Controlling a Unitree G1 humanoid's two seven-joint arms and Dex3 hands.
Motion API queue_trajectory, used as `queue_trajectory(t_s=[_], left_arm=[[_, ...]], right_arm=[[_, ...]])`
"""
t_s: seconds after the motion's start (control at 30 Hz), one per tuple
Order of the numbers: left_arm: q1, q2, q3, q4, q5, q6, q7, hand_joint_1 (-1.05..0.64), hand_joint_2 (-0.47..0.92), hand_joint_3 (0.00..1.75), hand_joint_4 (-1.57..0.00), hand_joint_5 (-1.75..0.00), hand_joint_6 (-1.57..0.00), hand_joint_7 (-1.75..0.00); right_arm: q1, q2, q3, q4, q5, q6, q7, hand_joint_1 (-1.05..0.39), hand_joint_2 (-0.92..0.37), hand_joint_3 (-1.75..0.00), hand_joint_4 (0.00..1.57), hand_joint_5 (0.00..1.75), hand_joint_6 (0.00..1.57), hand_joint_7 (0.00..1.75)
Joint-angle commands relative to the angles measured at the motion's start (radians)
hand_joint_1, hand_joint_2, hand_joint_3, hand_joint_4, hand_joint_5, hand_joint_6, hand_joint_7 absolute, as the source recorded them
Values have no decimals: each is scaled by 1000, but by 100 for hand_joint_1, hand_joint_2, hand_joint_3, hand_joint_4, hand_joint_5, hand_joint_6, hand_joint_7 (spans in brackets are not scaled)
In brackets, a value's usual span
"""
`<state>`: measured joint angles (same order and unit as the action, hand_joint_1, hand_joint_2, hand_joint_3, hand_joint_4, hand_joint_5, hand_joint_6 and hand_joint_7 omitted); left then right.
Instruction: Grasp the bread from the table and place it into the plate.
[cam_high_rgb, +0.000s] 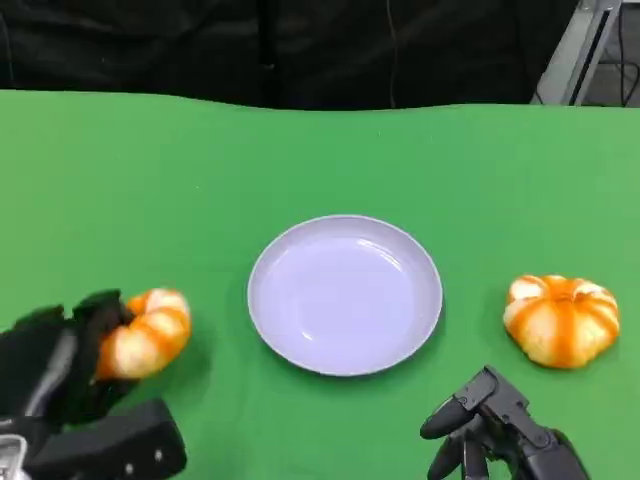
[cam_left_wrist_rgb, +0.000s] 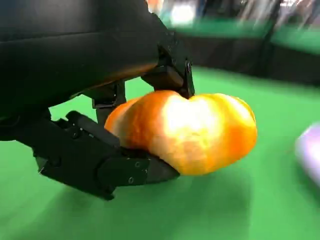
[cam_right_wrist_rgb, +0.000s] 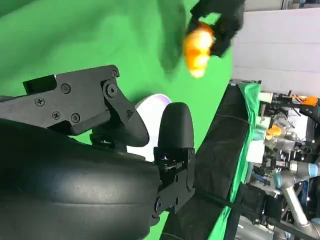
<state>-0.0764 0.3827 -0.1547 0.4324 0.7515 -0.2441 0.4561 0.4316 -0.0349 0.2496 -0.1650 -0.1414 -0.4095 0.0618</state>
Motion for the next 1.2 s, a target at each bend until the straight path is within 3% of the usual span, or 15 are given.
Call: queue_trajectory(t_s=[0.03,0.17,0.4,0.63,1.0,1.1,1.2], left_arm=[[17,35,-16,-20,45,-92,183,-27,57,118,-76,-175,-59,-175],[15,22,-35,-58,73,-131,269,-26,58,120,-76,-175,-58,-175],[-40,-21,-97,-92,96,-118,257,-24,52,126,-79,-175,-61,-175],[-252,-136,-201,76,118,-120,269,-23,47,128,-85,-175,-65,-175],[-479,-260,-288,319,82,-94,213,-20,38,130,-88,-175,-71,-175],[-512,-286,-296,352,56,-56,132,-22,40,120,-84,-175,-71,-162],[-525,-291,-306,332,24,5,-28,-29,72,68,-65,-136,-65,-91]], right_arm=[[3,0,-1,-6,-3,3,-11,-5,-92,-120,40,175,21,175],[-1,-2,0,2,4,-7,-7,-5,-92,-121,41,175,20,175],[-2,-3,0,6,5,-3,-8,-6,-92,-121,41,175,21,175],[-1,-1,5,2,1,8,-9,-6,-92,-120,41,175,21,175],[-8,2,14,13,13,-7,-7,-6,-92,-120,41,175,20,175],[-8,2,14,13,9,-4,-9,-7,-92,-120,42,175,21,175],[-6,1,12,12,-5,-4,-16,-6,-92,-121,42,175,21,175]])
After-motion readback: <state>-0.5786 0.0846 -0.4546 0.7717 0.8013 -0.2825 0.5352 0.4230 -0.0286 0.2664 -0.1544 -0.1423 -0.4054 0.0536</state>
